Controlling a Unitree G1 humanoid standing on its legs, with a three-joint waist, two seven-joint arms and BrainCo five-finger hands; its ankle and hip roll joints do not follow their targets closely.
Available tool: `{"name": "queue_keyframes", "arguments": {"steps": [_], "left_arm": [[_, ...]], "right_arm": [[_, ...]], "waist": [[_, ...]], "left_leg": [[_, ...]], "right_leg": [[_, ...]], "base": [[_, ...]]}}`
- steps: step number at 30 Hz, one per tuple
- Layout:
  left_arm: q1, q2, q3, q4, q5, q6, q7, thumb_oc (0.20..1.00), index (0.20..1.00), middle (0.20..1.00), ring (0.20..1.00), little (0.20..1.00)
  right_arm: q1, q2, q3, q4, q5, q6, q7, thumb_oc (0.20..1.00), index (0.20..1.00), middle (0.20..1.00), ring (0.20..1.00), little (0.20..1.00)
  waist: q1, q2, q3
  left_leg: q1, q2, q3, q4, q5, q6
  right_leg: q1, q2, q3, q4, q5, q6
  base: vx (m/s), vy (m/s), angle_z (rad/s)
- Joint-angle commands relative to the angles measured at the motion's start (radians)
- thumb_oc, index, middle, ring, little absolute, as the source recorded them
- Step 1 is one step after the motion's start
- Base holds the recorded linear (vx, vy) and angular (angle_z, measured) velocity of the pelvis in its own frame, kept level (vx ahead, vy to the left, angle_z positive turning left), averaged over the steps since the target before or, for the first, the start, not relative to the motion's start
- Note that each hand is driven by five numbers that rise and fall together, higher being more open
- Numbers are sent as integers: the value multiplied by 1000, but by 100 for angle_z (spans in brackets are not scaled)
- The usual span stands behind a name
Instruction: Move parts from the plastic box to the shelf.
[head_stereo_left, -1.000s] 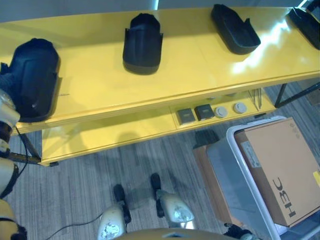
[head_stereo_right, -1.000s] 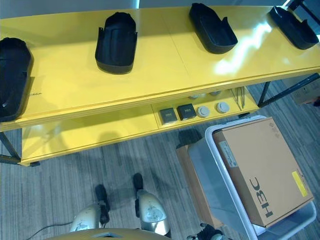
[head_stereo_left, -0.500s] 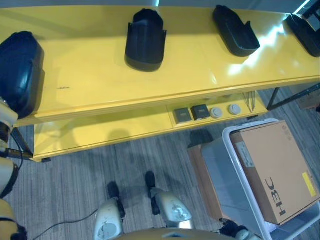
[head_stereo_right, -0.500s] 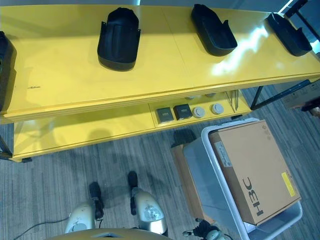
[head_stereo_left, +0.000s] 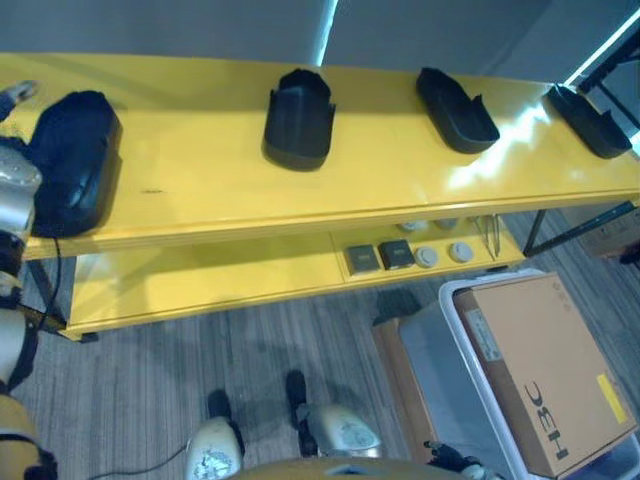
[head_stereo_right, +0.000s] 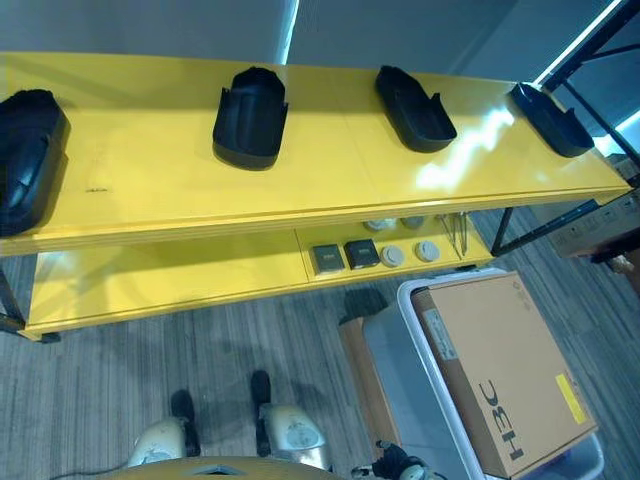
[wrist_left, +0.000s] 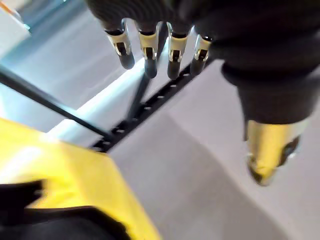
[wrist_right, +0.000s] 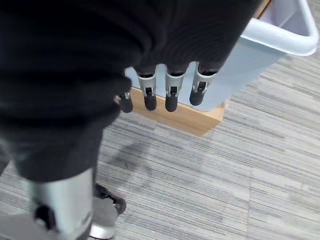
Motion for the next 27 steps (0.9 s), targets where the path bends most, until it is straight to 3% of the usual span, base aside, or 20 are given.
{"name": "queue_keyframes", "arguments": {"steps": [1, 5, 6, 7, 9, 10, 14, 18, 22, 27], "left_arm": [[91, -6, 126, -200, -72, -150, -54, 1000, 1000, 1000, 1000, 1000], [379, -135, 302, -578, -168, -175, -219, 1000, 1000, 1000, 1000, 1000], [503, -228, 344, -702, -205, -173, -263, 504, 504, 504, 504, 504], [592, -286, 361, -746, -218, -180, -286, 200, 200, 200, 200, 200], [693, -349, 376, -789, -237, -183, -336, 200, 200, 200, 200, 200], [790, -402, 393, -804, -252, -219, -390, 200, 200, 200, 200, 200], [963, -465, 433, -806, -293, -268, -464, 200, 200, 200, 200, 200], [1031, -470, 448, -761, -355, -275, -449, 200, 200, 200, 200, 200], [1025, -448, 444, -734, -297, -300, -402, 200, 200, 200, 200, 200], [946, -415, 427, -660, -247, -278, -287, 200, 200, 200, 200, 200]], "right_arm": [[78, -28, -9, 20, -60, 40, -29, 1000, 1000, 1000, 1000, 1000], [116, -7, -53, 18, -88, 40, -54, 1000, 1000, 1000, 1000, 1000], [134, 5, -77, 6, -101, 41, -60, 1000, 1000, 1000, 1000, 1000], [150, 9, -89, -4, -107, 41, -66, 1000, 1000, 1000, 1000, 1000], [174, 19, -101, -20, -113, 43, -79, 1000, 1000, 1000, 1000, 1000], [190, 28, -113, -28, -108, 43, -90, 1000, 1000, 1000, 1000, 1000], [219, 43, -147, 5, -101, 10, -115, 1000, 1000, 1000, 1000, 1000], [221, 46, -164, 44, -83, -14, -128, 1000, 1000, 1000, 1000, 1000], [211, 40, -158, 60, -74, -17, -129, 1000, 1000, 1000, 1000, 1000], [197, 25, -136, 71, -83, -14, -123, 1000, 1000, 1000, 1000, 1000]], "waist": [[5, 69, -76], [30, 85, -86], [43, 87, -83], [48, 90, -82], [54, 94, -84], [65, 94, -79], [89, 102, -73], [108, 109, -69], [108, 111, -69], [88, 111, -71]], "left_leg": [[23, -35, -17, -73, 10, 46], [45, -42, -33, -97, 16, 39], [48, -45, -41, -100, 17, 38], [51, -47, -46, -100, 17, 37], [58, -50, -50, -103, 14, 38], [58, -53, -55, -100, 12, 38], [60, -58, -66, -99, 6, 36], [64, -65, -72, -98, 4, 35], [67, -66, -71, -98, 3, 35], [70, -63, -58, -97, 3, 35]], "right_leg": [[-9, 12, 31, 28, -35, 71], [4, 3, 15, 31, -51, 70], [8, -1, 10, 31, -54, 70], [12, -4, 6, 31, -56, 71], [18, -7, 1, 28, -58, 74], [20, -11, -1, 28, -59, 73], [29, -22, -15, 22, -62, 74], [38, -34, -30, 13, -59, 78], [42, -39, -37, 10, -57, 81], [37, -43, -33, 15, -57, 86]], "base": [[82, 51, 5], [32, 52, 12], [3, 55, 8], [-2, 48, 3], [-4, 34, 5], [-11, 31, 11], [-22, 54, 14], [-8, 40, 8], [-1, 35, 7], [10, 31, 6]]}}
